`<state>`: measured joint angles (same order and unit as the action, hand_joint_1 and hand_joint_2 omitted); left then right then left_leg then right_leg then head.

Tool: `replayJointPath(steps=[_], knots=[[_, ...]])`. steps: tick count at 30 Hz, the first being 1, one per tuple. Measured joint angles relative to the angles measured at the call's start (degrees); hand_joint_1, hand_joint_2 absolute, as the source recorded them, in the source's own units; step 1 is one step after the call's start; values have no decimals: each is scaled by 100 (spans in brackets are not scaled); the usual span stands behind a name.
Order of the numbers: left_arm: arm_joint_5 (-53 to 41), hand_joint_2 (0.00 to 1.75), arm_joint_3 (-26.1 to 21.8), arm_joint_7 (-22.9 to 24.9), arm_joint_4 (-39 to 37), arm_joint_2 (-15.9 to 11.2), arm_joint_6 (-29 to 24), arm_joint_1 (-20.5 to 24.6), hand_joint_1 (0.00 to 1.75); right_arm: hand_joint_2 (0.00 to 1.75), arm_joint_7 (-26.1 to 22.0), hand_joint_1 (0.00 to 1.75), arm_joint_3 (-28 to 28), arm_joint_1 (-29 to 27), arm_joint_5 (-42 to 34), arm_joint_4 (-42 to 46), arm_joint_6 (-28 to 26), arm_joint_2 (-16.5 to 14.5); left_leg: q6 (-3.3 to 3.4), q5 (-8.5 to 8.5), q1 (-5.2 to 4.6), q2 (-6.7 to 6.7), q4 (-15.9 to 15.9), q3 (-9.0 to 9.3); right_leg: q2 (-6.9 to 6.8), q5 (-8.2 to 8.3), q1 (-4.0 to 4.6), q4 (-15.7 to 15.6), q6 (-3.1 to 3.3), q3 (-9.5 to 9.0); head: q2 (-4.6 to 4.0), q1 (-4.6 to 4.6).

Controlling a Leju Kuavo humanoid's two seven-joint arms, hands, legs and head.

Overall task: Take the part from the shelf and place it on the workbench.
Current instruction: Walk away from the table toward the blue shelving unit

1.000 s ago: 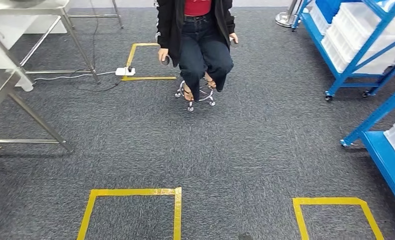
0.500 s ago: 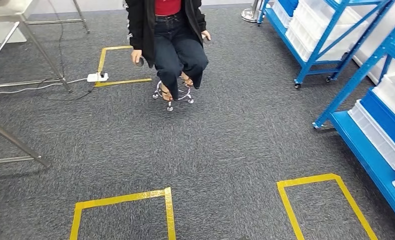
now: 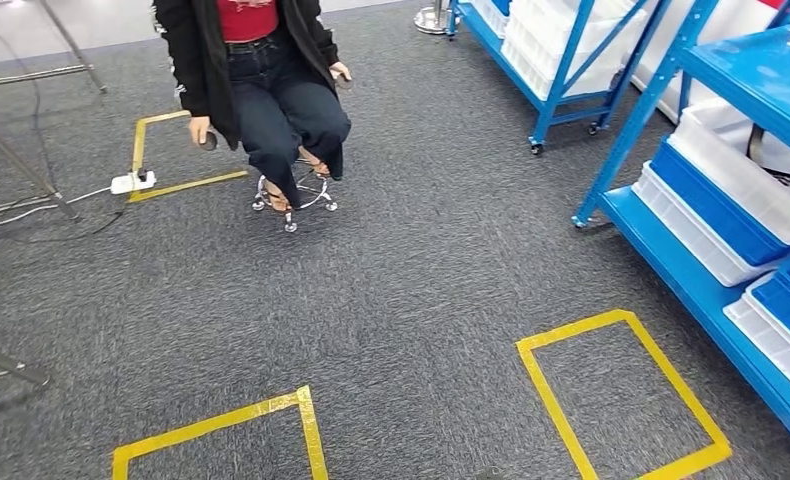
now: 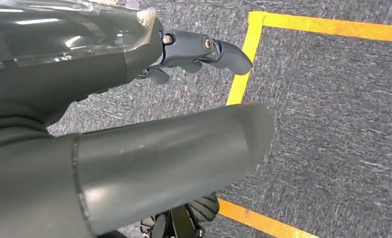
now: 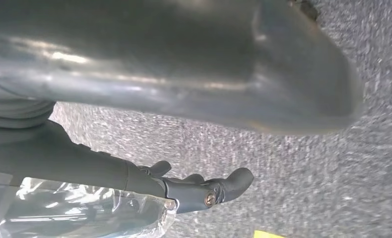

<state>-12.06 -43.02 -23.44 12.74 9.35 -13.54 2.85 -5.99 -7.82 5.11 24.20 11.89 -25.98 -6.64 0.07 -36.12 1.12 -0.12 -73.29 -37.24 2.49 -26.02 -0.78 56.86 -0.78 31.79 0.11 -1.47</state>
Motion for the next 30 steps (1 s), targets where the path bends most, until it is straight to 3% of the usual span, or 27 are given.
replayJointPath(steps=[1,3,5,7,8,10,12,14,15,16,18,20,22,23,25,27,28,29,30], knots=[[-2,0,-4,-11,0,-6,1,0,0,0,-1,0,-8,-1,1,0,-6,-3,12,211,4,-24,271,105,73,-1,3,7,-1,-6,0,0],[-3,0,-21,-34,0,-17,1,2,0,0,-2,0,-17,11,6,0,-19,-16,37,612,20,-214,1026,422,207,-6,19,36,-12,1,0,0],[-2,0,-43,-53,1,-23,-5,9,0,0,-4,0,-21,21,13,0,-30,-28,67,746,14,-363,1418,577,313,1,38,55,-58,48,0,-4],[6,0,-56,-70,3,-24,-18,22,0,0,-4,0,-24,12,19,0,-40,-31,129,762,-25,-302,1457,582,397,27,31,40,-136,110,0,-6],[9,0,-60,-78,5,-22,-25,28,0,0,-4,0,-25,6,27,0,-43,-31,174,787,-35,-247,1485,590,360,21,23,65,-166,139,0,-6],[15,0,-79,-97,9,-19,-34,27,0,0,-4,0,-25,19,47,0,-44,-34,264,832,-34,-107,1548,603,111,-162,21,414,-170,338,0,-27],[17,0,-104,-115,11,-22,-38,20,0,0,-4,0,-26,41,75,0,-44,-44,304,841,-43,49,1564,596,-127,-507,12,1166,-145,714,0,-49],[17,0,-122,-128,11,-25,-40,19,0,0,3,0,-26,41,104,0,-41,-51,306,839,-52,192,1562,585,-168,-691,-2,1729,-181,972,0,-51],[18,0,-128,-131,11,-25,-40,20,0,0,9,0,-26,36,113,0,-39,-52,304,837,-53,258,1561,584,-184,-663,-7,1712,-224,943,0,-51],[19,0,-132,-133,11,-24,-40,21,0,0,14,0,-26,35,116,0,-38,-52,298,834,-54,319,1560,587,-221,-560,-14,1459,-274,791,0,-51],[21,0,-135,-136,12,-22,-40,24,0,0,18,0,-27,51,119,1,-37,-51,266,814,-67,429,1554,609,-454,-281,-12,587,-333,299,0,-52],[19,0,-136,-142,14,-22,-35,25,0,0,24,0,-27,78,120,2,-36,-52,205,777,-93,524,1545,645,-643,-112,22,62,-289,22,0,-49],[9,0,-137,-151,19,-19,-9,37,0,0,33,0,-30,84,116,2,-35,-49,137,749,-92,624,1556,692,-581,-76,58,8,-204,21,0,-44],[-3,0,-137,-156,23,-19,11,46,0,0,35,0,-34,78,111,2,-35,-46,101,725,-73,631,1543,707,-517,-62,25,-6,-161,4,0,-41],[-42,0,-136,-165,31,-24,53,55,0,0,36,0,-49,72,98,3,-36,-37,43,535,-35,434,1315,642,-398,-27,-31,-38,-72,-46,0,-31],[-83,0,-135,-169,33,-31,84,41,0,0,26,0,-66,73,73,4,-35,-32,15,148,-14,127,639,346,-277,-6,-41,-43,-13,-66,0,-17],[-98,0,-135,-170,33,-32,98,29,0,0,15,0,-75,68,54,4,-36,-31,6,-12,-9,49,259,161,-214,-2,-30,-42,1,-65,0,-14],[-111,0,-135,-169,33,-35,113,19,0,0,3,0,-87,57,35,3,-38,-31,0,-77,-5,15,-6,14,-140,-3,-22,-41,2,-68,0,-13],[-128,0,-135,-168,33,-40,123,11,0,0,-11,0,-101,42,19,3,-41,-28,-3,-19,2,3,-67,-44,-69,-3,-17,-38,1,-72,0,-13]])
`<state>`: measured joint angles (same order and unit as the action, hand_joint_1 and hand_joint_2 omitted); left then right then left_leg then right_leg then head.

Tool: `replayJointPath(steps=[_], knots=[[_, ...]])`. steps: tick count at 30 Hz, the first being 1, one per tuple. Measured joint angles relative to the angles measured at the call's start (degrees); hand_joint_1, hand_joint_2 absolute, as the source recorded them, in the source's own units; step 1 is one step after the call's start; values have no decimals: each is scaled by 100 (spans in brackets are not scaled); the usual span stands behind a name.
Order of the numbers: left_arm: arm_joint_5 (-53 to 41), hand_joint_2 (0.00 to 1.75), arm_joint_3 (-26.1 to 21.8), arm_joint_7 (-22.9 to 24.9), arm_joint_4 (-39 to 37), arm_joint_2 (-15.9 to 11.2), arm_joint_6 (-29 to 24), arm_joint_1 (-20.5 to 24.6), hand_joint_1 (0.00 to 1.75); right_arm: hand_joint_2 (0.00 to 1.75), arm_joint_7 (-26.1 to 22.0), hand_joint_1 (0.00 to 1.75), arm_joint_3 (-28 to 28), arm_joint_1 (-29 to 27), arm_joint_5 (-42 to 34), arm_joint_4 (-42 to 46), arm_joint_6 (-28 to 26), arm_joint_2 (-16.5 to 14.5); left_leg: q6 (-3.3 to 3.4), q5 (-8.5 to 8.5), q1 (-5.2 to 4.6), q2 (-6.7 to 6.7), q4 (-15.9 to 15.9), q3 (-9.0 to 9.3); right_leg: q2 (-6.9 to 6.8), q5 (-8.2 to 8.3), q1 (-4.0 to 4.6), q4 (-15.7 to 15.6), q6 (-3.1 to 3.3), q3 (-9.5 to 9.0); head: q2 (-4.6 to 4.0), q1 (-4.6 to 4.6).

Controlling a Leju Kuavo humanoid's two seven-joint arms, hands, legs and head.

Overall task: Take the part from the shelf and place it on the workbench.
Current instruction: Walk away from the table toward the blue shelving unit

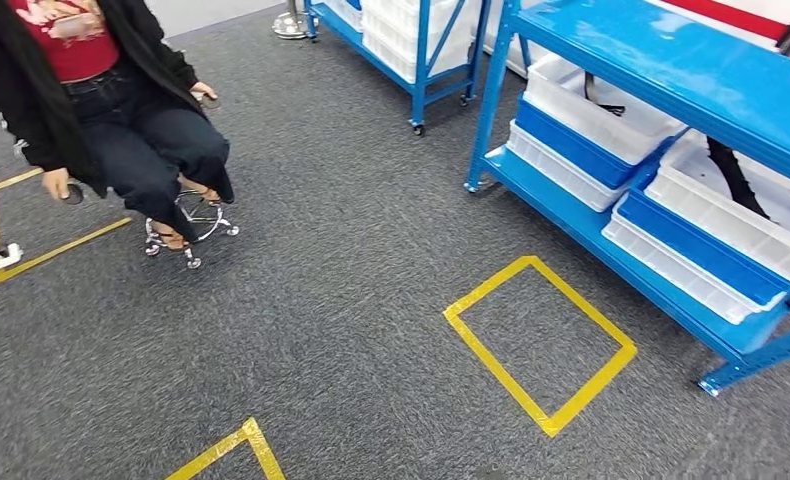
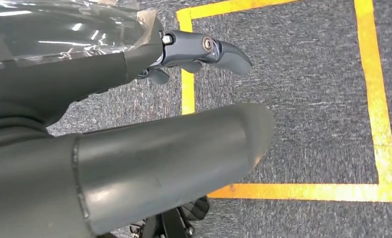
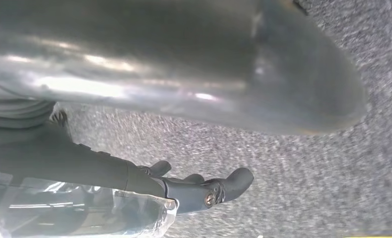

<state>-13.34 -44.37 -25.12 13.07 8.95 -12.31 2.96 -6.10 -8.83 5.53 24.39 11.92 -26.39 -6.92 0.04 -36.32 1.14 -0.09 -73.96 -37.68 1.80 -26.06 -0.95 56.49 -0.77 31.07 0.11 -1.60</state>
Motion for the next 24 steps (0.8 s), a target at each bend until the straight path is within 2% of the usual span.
replayJointPath(steps=[1,2,4,5,6,8,9,11,12,13,14,15,16,17,19,20,21,23,24], knots=[[-19,0,0,2,0,-7,9,-3,0,0,-14,0,-19,-16,-11,-1,-4,2,0,164,11,-8,161,46,71,-1,1,4,-1,-7,0,0],[-38,0,1,5,0,-15,14,-2,0,0,-30,0,-39,-28,-18,-1,-10,3,-2,395,32,-51,502,182,143,-4,-1,13,-6,-13,0,-1],[-75,0,2,21,-1,-24,18,0,0,0,-59,0,-79,-35,-17,0,-22,4,-10,726,75,-270,1206,474,273,-21,19,57,-42,11,0,-2],[-86,0,3,29,-1,-25,18,2,0,0,-72,0,-94,-39,-14,0,-31,4,-2,794,76,-347,1404,554,325,-27,33,73,-73,45,0,-7],[-96,0,4,37,-1,-26,18,5,0,0,-83,0,-107,-47,-11,0,-38,6,22,795,57,-382,1472,577,368,-27,42,80,-110,86,0,-13],[-103,0,3,43,0,-27,17,13,0,0,-95,0,-128,-76,-8,-1,-50,9,118,826,14,-267,1494,576,439,-13,34,76,-193,151,0,-23],[-103,0,3,44,0,-27,17,14,0,0,-97,0,-139,-89,-8,-1,-51,10,175,849,5,-211,1520,578,392,-42,27,135,-217,190,0,-27],[-106,0,2,44,0,-27,18,12,0,0,-100,0,-155,-97,-8,-1,-54,8,267,891,4,-70,1567,573,155,-280,26,576,-212,409,0,-62],[-107,0,2,44,0,-28,18,8,0,0,-103,0,-157,-96,-8,-1,-54,6,287,894,-12,0,1572,566,17,-466,28,955,-192,596,0,-81],[-109,0,2,44,0,-29,18,5,0,0,-105,0,-160,-97,-8,-1,-54,4,296,894,-24,75,1571,556,-57,-644,27,1364,-184,794,0,-97],[-110,0,2,44,0,-29,18,2,0,0,-106,0,-163,-103,-7,-1,-54,4,297,894,-36,145,1571,549,-87,-758,26,1679,-195,938,0,-101],[-110,0,2,46,0,-30,17,1,0,0,-106,0,-168,-113,-4,-1,-54,5,297,892,-44,212,1570,544,-102,-789,25,1808,-222,985,0,-101],[-110,0,2,48,0,-29,16,2,0,0,-103,0,-174,-123,2,-1,-54,6,296,890,-48,272,1570,544,-119,-734,23,1700,-262,910,0,-102],[-110,0,2,52,0,-27,12,3,0,0,-97,0,-179,-128,13,-1,-54,9,292,888,-50,328,1570,550,-160,-607,23,1358,-302,714,0,-103],[-110,0,2,70,0,-17,-3,3,0,0,-66,0,-189,-114,57,-1,-54,13,262,870,-64,429,1566,577,-405,-318,47,484,-326,233,0,-110],[-110,0,2,81,0,-11,-14,-1,0,0,-48,0,-193,-103,82,-1,-54,15,235,854,-75,474,1562,599,-508,-214,66,197,-299,88,0,-114],[-111,0,1,93,0,-5,-21,-3,0,0,-25,0,-197,-93,105,-1,-54,16,204,837,-84,520,1560,622,-573,-157,87,65,-257,28,0,-116],[-120,0,0,110,1,17,-28,3,0,0,7,0,-208,-94,128,-1,-56,28,139,816,-76,611,1573,670,-489,-109,98,40,-166,34,0,-114],[-131,0,0,119,1,27,-28,11,0,0,19,0,-212,-101,131,-1,-57,34,104,790,-60,579,1555,679,-433,-89,70,19,-123,8,0,-108]])
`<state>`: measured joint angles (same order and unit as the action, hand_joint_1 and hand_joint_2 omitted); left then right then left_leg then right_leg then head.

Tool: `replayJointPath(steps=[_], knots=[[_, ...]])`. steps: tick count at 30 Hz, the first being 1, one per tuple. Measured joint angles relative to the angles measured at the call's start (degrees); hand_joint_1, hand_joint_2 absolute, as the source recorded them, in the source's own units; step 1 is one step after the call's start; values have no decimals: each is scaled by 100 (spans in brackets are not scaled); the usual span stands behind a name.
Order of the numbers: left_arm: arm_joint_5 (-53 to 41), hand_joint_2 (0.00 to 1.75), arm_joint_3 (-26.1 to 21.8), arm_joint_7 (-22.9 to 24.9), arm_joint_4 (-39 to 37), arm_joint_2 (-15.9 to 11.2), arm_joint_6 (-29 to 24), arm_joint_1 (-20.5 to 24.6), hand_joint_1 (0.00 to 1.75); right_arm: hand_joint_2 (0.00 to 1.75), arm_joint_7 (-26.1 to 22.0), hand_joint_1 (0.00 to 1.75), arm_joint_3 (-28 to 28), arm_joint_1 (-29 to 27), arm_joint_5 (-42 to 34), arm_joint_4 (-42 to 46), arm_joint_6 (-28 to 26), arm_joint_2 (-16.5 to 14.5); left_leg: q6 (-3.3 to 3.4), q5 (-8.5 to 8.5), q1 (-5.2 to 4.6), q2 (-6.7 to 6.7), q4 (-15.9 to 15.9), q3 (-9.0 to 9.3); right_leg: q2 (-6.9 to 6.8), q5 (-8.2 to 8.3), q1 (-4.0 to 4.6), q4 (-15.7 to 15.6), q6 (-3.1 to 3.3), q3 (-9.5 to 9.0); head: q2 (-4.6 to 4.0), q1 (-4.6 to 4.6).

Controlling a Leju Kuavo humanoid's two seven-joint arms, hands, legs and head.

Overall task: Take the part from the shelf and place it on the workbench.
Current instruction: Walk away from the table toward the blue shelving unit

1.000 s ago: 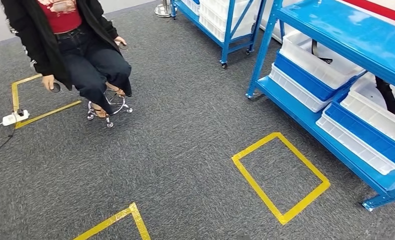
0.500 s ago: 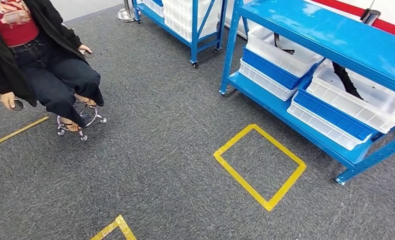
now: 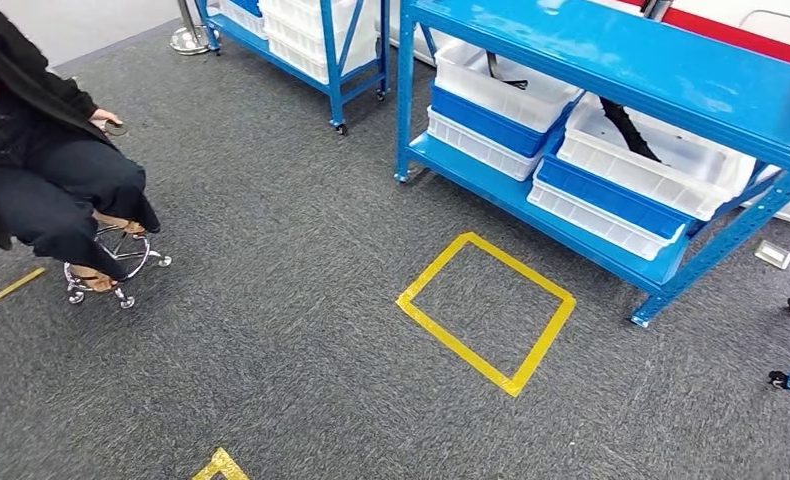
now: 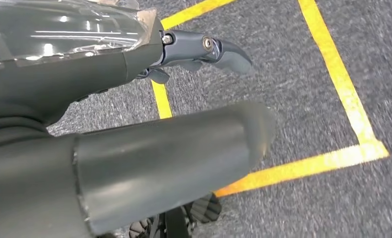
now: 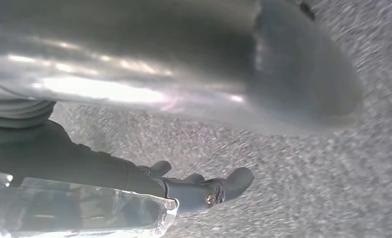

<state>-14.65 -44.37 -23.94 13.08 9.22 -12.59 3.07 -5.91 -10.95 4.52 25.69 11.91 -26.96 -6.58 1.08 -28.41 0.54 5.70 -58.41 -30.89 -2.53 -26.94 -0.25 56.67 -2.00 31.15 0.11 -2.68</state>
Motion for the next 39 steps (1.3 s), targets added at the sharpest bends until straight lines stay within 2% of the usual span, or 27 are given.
replayJointPath(steps=[2,4,5,6,7,8,10,12,14,16,17,19,21,22,23,25,27,28,29,30,31,32,34,36,37,38,39], knots=[[-24,0,0,10,0,10,0,0,0,0,5,0,-8,-7,-4,0,-6,14,-52,-229,31,-254,-296,-103,113,51,-67,-43,96,-49,0,15],[-34,0,0,16,-2,10,0,-22,0,0,-2,0,-16,-4,-8,0,-13,20,-78,-620,50,-518,-991,-417,233,72,-78,-45,146,-53,0,30],[-34,0,0,18,-3,10,0,-32,0,0,-7,0,-21,-8,-8,0,-14,19,-90,-752,53,-560,-1328,-585,300,72,-71,-43,152,-49,0,33],[-34,0,0,19,-4,9,0,-39,0,0,-9,0,-25,-18,-7,0,-14,18,-101,-781,59,-576,-1526,-699,371,72,-66,-40,151,-48,0,33],[-34,0,0,19,-4,7,0,-43,0,0,-10,0,-28,-29,-7,0,-14,18,-109,-689,69,-584,-1514,-717,443,72,-66,-34,150,-51,0,34],[-34,0,0,20,-3,3,0,-42,0,0,-10,0,-31,-37,-6,0,-14,17,-115,-500,84,-600,-1294,-634,516,70,-69,-25,148,-57,0,35],[-35,0,-1,20,-4,-2,1,-42,0,0,-10,0,-32,-31,-3,0,-14,15,-127,-96,131,-779,-554,-315,655,52,-62,22,117,-44,0,38],[-38,0,-2,19,-6,-5,2,-36,0,0,-10,0,-32,-20,2,0,-15,14,-118,48,141,-935,-124,-141,764,34,-40,64,48,22,0,38],[-41,0,-2,18,-7,-3,1,-24,0,0,-10,0,-36,-30,5,0,-16,15,-56,48,98,-882,-76,-131,859,45,-36,57,-40,95,0,38],[-41,0,-2,18,-7,5,0,-18,0,0,-11,0,-42,-47,14,0,-20,21,48,89,82,-768,-29,-119,750,-3,-47,165,-93,167,0,35],[-41,0,-2,19,-7,8,-1,-20,0,0,-14,0,-43,-46,19,0,-22,21,96,109,88,-702,-5,-117,626,-104,-46,355,-89,262,0,26],[-40,0,-5,20,-7,6,-5,-29,0,0,-21,0,-44,-33,33,0,-23,16,147,118,81,-562,9,-126,387,-442,-49,1060,-53,621,0,8],[-37,0,-21,23,-7,7,-15,-32,0,0,-22,0,-44,-32,57,-1,-22,16,152,115,67,-417,7,-140,337,-671,-60,1699,-75,940,0,5],[-34,0,-36,25,-7,9,-23,-32,0,0,-19,0,-44,-37,69,-1,-21,20,149,113,62,-353,7,-142,326,-663,-63,1751,-113,957,0,5],[-30,0,-50,26,-7,13,-35,-32,0,0,-13,0,-44,-41,82,-2,-21,23,145,110,60,-297,6,-139,308,-580,-66,1589,-157,862,0,5],[-25,0,-76,27,-7,27,-58,-29,0,0,4,0,-44,-28,108,-1,-17,29,120,95,51,-192,4,-116,107,-293,-64,762,-217,414,0,5],[-22,0,-95,27,-9,42,-70,-33,0,0,20,0,-44,8,136,0,-10,31,58,57,26,-87,-1,-69,-141,-78,-26,148,-175,96,0,11],[-22,0,-101,27,-9,45,-73,-34,0,0,24,0,-44,23,147,0,-8,31,20,38,16,-35,-1,-40,-189,-43,-4,71,-121,65,0,16],[-21,0,-105,27,-10,50,-75,-32,0,0,28,0,-44,31,155,0,-6,31,-19,21,17,22,4,-10,-144,-24,16,72,-75,69,0,21],[-21,0,-109,27,-10,52,-76,-25,0,0,31,0,-44,33,159,0,-5,31,-52,5,32,62,-2,11,-67,-7,-18,62,-21,51,0,26],[-21,0,-111,26,-9,52,-75,-16,0,0,36,0,-44,29,161,0,-5,33,-87,-42,47,14,-45,15,-3,8,-44,47,21,29,0,29],[-21,0,-114,25,-9,52,-74,-10,0,0,42,0,-45,29,162,0,-5,35,-112,-146,62,-92,-173,-23,61,31,-76,31,66,7,0,39],[-21,0,-122,21,-10,45,-71,-15,0,0,50,0,-46,36,163,0,-1,33,-143,-498,77,-401,-732,-258,177,52,-98,20,126,-11,0,58],[-19,0,-135,20,-11,44,-68,-34,0,0,51,0,-46,37,163,0,3,23,-154,-776,76,-541,-1374,-575,308,52,-82,24,145,-9,0,65],[-17,0,-141,20,-11,44,-66,-41,0,0,53,0,-46,30,162,0,3,20,-154,-766,76,-562,-1498,-656,382,51,-75,28,145,-12,0,68],[-16,0,-144,19,-11,43,-63,-43,0,0,55,0,-46,24,162,0,3,19,-149,-638,78,-574,-1415,-642,458,50,-73,33,144,-19,0,69],[-16,0,-144,18,-11,41,-60,-42,0,0,56,0,-46,21,161,0,3,19,-139,-423,85,-601,-1131,-532,533,49,-73,40,142,-28,0,70]])
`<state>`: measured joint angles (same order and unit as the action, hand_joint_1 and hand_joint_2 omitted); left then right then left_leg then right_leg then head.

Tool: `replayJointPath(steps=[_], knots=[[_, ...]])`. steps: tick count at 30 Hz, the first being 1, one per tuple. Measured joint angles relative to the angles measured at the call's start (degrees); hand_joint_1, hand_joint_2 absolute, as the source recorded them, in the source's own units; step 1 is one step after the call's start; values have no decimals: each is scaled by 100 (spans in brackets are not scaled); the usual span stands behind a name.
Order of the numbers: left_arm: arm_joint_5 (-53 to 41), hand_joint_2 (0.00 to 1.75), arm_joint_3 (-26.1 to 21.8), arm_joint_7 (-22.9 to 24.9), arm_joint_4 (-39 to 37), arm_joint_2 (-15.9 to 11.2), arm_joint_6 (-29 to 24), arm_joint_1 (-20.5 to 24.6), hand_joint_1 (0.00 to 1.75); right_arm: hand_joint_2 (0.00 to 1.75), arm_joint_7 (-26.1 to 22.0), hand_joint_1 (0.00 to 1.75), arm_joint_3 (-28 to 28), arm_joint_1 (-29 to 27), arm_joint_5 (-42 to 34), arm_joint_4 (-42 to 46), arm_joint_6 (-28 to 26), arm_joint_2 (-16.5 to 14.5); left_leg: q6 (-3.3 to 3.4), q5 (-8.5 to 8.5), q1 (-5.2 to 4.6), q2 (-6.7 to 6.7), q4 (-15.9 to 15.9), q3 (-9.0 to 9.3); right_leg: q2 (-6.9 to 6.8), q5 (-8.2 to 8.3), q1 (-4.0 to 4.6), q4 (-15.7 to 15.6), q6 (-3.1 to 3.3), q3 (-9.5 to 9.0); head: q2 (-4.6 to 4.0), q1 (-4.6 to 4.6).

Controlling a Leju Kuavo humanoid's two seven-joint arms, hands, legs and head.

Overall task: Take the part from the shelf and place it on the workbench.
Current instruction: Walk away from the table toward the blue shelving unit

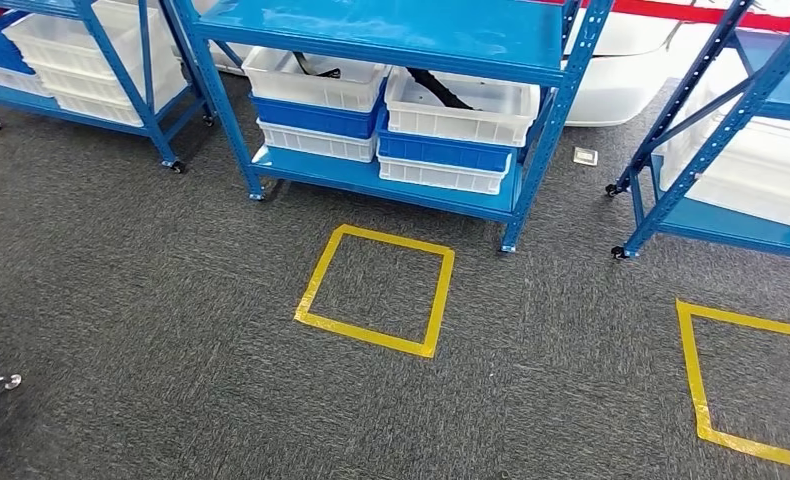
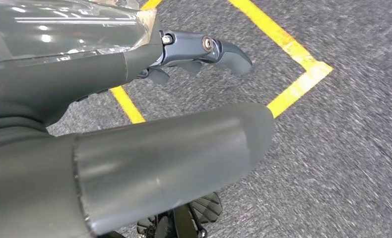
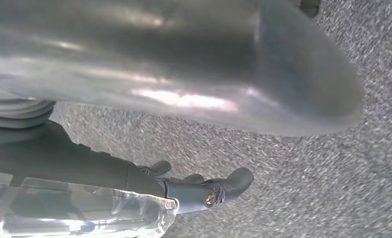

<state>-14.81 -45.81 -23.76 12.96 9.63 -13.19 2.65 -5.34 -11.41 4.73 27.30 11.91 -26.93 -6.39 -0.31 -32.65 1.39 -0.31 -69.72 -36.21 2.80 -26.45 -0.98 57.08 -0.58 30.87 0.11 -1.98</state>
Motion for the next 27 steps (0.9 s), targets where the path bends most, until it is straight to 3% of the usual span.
replayJointPath(steps=[2,3,4,6,7,9,11,13,14,16,18,19,22,27], knots=[[-3,0,0,-2,0,-7,5,3,0,0,1,0,0,9,1,0,0,-3,23,369,22,-184,711,298,131,-12,16,28,-24,9,0,2],[-6,0,0,-4,0,-10,9,6,0,0,3,0,0,14,2,0,0,-4,33,451,24,-261,940,391,181,-17,26,40,-48,30,0,2],[-8,0,0,-5,0,-12,13,10,0,0,5,0,0,16,6,0,0,-5,47,463,12,-311,1039,427,222,-16,37,43,-80,56,0,2],[-11,0,-1,-7,1,-11,24,22,0,0,13,0,0,7,19,0,-4,-2,106,472,-27,-238,1071,431,305,-2,40,28,-162,118,0,4],[-11,0,-2,-7,1,-9,30,27,0,0,15,0,1,2,38,0,-16,3,151,492,-37,-194,1097,438,271,-14,35,59,-194,147,0,5],[-15,0,-2,-7,2,-4,44,29,0,0,27,0,7,7,104,0,-49,6,240,527,-32,-91,1151,449,53,-194,38,386,-200,311,0,-9],[-20,0,-2,-7,1,-4,51,26,0,0,83,0,18,23,191,0,-85,5,278,531,-41,6,1162,440,-166,-537,32,1120,-163,670,0,-24],[-23,0,-2,-7,0,-5,54,23,0,0,151,0,25,20,249,0,-108,9,279,530,-52,81,1160,431,-202,-720,26,1664,-188,920,0,-26],[-25,0,-2,-7,0,-5,54,23,0,0,167,0,28,13,266,0,-113,11,278,529,-54,103,1159,432,-208,-681,24,1633,-226,888,0,-26],[-25,0,-2,-7,1,-2,54,26,0,0,176,0,36,13,298,0,-116,20,269,525,-54,129,1158,447,-241,-402,15,911,-308,485,0,-27],[-25,0,-2,-7,1,2,53,29,0,0,176,0,48,33,327,0,-115,28,233,509,-71,141,1157,475,-289,-148,40,177,-299,109,0,-22],[-25,0,-2,-7,1,1,52,30,0,0,175,0,54,42,337,0,-114,27,231,486,-83,142,1152,485,-303,-87,42,10,-269,18,0,-16],[-23,0,-4,-7,2,-2,48,29,0,0,174,0,64,49,351,0,-111,30,241,484,-79,141,1147,490,-298,-41,41,-35,-219,-27,0,10],[-8,0,-43,-10,2,5,-8,30,0,0,180,0,104,53,419,0,-103,40,175,529,-58,142,1211,515,-296,-32,67,-32,-187,-15,0,15]])
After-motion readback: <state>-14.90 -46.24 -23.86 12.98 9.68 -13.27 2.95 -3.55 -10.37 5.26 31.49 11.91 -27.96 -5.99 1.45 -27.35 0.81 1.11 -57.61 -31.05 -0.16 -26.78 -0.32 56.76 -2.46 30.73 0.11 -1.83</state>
